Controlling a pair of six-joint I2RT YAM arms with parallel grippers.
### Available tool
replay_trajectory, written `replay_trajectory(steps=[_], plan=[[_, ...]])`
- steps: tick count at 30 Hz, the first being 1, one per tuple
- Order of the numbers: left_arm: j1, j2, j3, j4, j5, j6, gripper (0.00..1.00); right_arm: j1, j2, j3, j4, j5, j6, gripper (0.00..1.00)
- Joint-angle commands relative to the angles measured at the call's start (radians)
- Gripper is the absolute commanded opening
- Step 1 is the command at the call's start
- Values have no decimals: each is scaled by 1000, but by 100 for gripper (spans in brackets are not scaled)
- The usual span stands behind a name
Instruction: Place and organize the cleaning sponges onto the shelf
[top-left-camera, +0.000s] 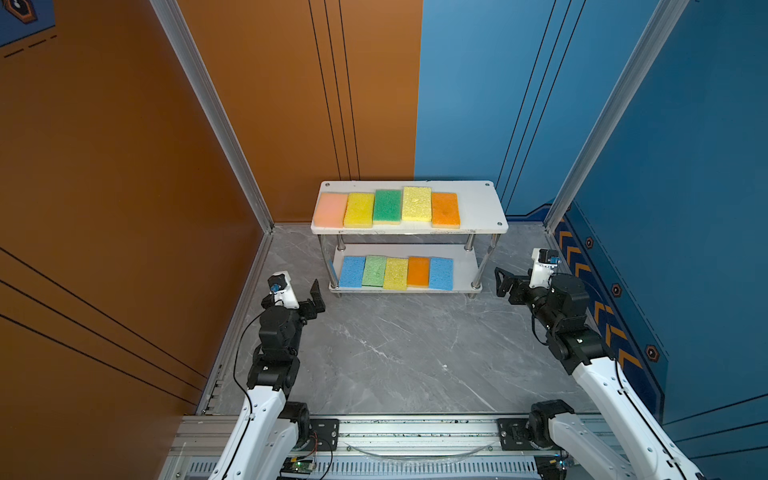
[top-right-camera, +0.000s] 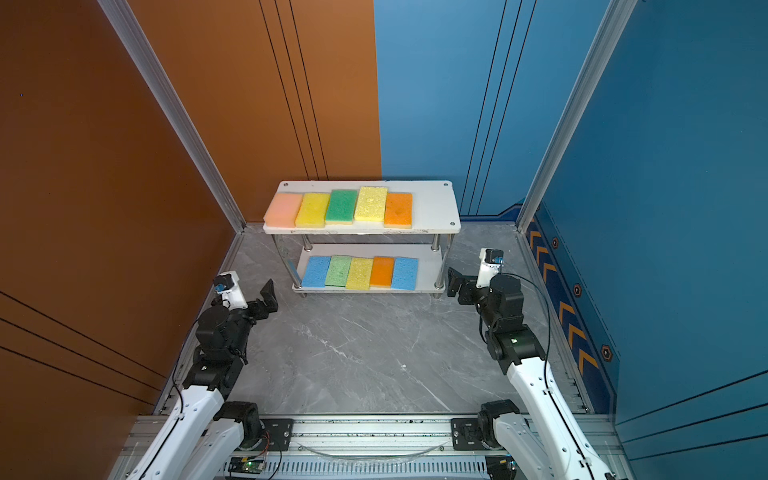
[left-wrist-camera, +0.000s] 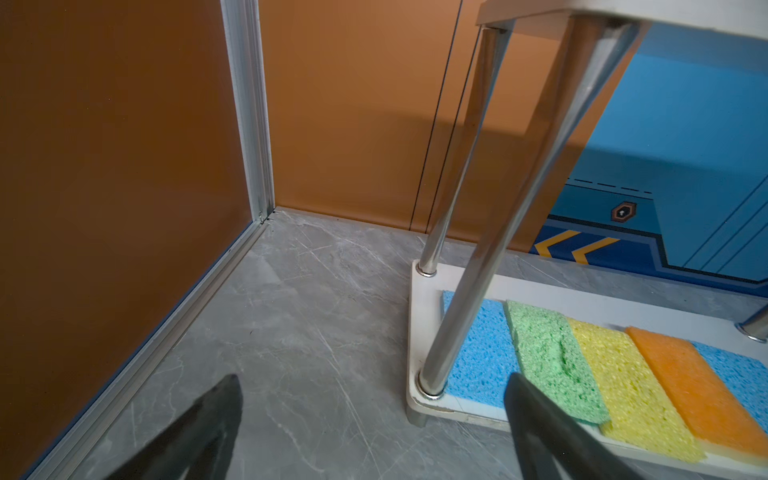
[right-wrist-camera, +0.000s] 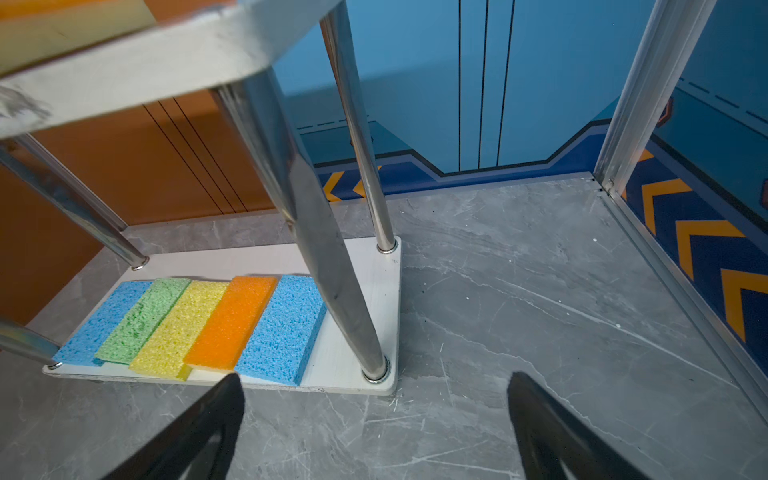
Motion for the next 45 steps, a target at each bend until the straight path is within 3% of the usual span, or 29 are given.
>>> replay_trajectory(steps=[1, 9, 18, 24, 36, 45], plan=[[10, 4, 14, 29, -83, -32, 98, -28, 61, -17, 111, 24, -53, 100], [15, 25, -12, -26, -112, -28, 98, -75, 272, -34, 219, 60, -136, 100], [40, 61, -18, -60, -103, -9, 98, -71, 487, -73, 382, 61, -141, 100], [73, 143, -6, -6, -72, 35, 98, -69, 506, -97, 432, 73, -192, 100], [101, 520, 31, 244, 26, 63, 98, -69, 518, -101, 457, 60, -210, 100], [108, 690, 31, 404, 65, 49, 98, -72, 531, -101, 459, 49, -210, 100]])
